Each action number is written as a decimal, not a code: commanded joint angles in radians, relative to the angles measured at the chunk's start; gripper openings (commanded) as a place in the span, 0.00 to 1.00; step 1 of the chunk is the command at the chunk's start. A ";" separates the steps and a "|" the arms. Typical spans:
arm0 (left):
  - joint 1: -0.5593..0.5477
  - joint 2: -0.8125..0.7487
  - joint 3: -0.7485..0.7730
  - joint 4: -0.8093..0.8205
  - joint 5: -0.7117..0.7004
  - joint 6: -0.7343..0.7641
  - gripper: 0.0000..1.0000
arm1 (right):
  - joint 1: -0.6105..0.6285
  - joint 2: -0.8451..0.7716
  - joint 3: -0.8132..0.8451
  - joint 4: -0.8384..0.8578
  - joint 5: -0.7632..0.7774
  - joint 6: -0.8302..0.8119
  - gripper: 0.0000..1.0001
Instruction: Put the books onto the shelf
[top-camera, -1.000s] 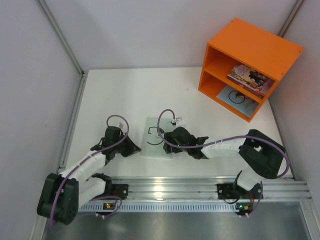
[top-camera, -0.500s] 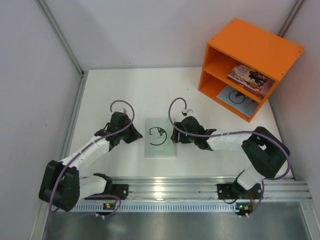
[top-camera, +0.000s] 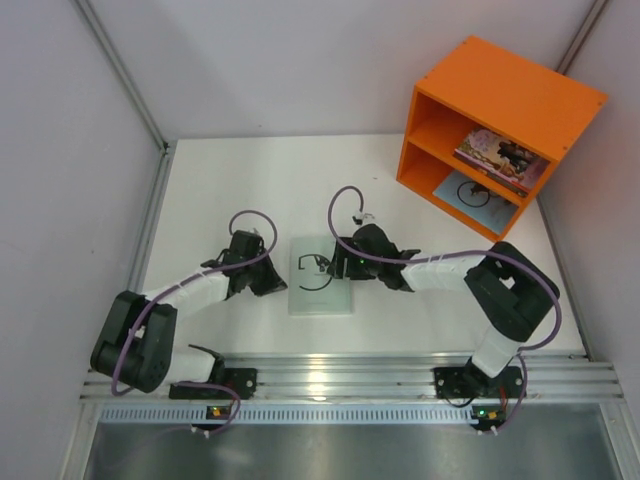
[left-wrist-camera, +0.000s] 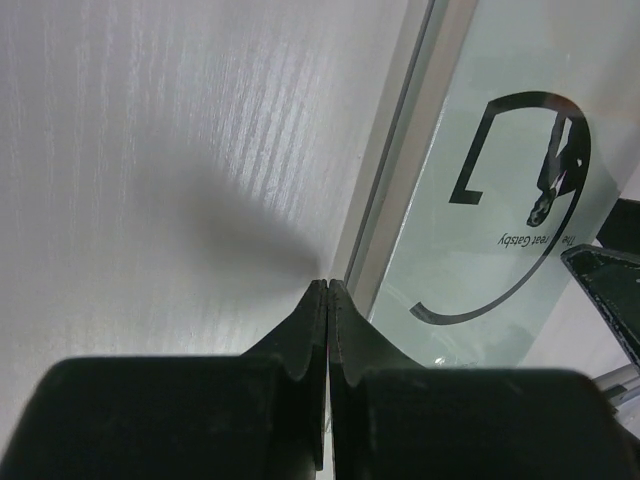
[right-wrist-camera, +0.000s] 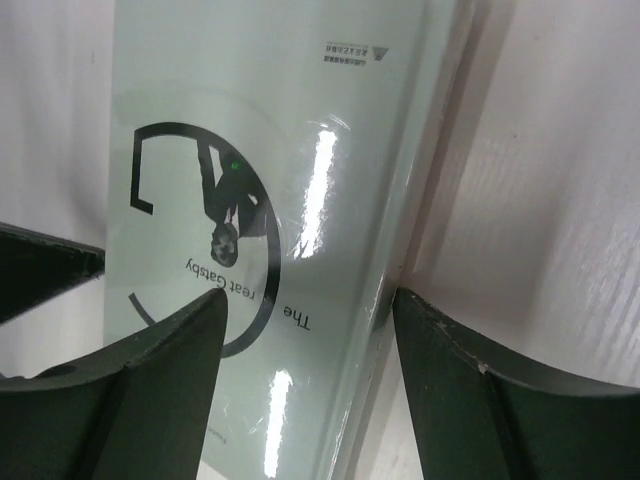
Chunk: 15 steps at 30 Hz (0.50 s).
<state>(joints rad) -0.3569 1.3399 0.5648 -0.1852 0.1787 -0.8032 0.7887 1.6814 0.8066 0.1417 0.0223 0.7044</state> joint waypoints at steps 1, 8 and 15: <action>-0.001 0.007 -0.040 0.092 0.039 -0.014 0.00 | 0.033 0.034 0.008 0.025 -0.073 0.092 0.68; -0.001 -0.054 -0.109 0.138 0.082 -0.025 0.00 | 0.053 -0.069 -0.050 0.153 -0.202 0.184 0.68; -0.007 -0.085 -0.144 0.167 0.093 -0.050 0.00 | 0.089 -0.198 -0.106 0.254 -0.242 0.270 0.68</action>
<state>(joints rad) -0.3500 1.2648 0.4393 -0.0902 0.2119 -0.8299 0.8249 1.5639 0.6895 0.2016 -0.0814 0.8799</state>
